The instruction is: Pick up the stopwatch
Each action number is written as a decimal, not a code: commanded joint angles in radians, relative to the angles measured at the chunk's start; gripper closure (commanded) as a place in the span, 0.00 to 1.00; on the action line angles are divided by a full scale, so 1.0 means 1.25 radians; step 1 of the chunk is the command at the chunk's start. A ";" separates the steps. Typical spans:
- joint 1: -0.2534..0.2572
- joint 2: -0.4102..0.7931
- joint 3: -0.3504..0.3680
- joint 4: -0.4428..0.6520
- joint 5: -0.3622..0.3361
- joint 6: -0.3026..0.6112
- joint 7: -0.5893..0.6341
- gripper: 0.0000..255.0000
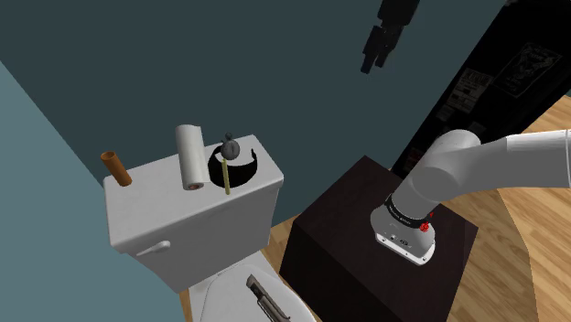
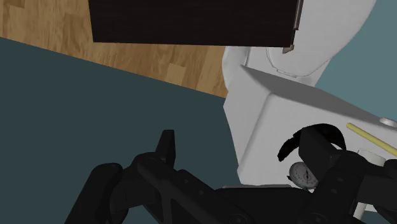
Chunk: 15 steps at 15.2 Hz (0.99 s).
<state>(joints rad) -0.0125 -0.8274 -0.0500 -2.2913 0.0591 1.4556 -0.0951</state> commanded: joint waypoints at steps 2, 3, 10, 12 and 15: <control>0.004 -0.003 0.012 -0.024 0.006 0.032 0.007 0.00; 0.007 -0.004 0.023 -0.046 0.013 0.065 0.015 0.00; 0.037 0.029 0.110 -0.172 0.055 0.305 0.065 0.00; 0.046 0.053 0.137 -0.197 0.064 0.376 0.080 0.00; 0.056 0.102 0.178 -0.224 0.075 0.486 0.104 0.00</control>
<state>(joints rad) 0.0524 -0.7251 0.1529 -2.5641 0.1472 2.0131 0.0219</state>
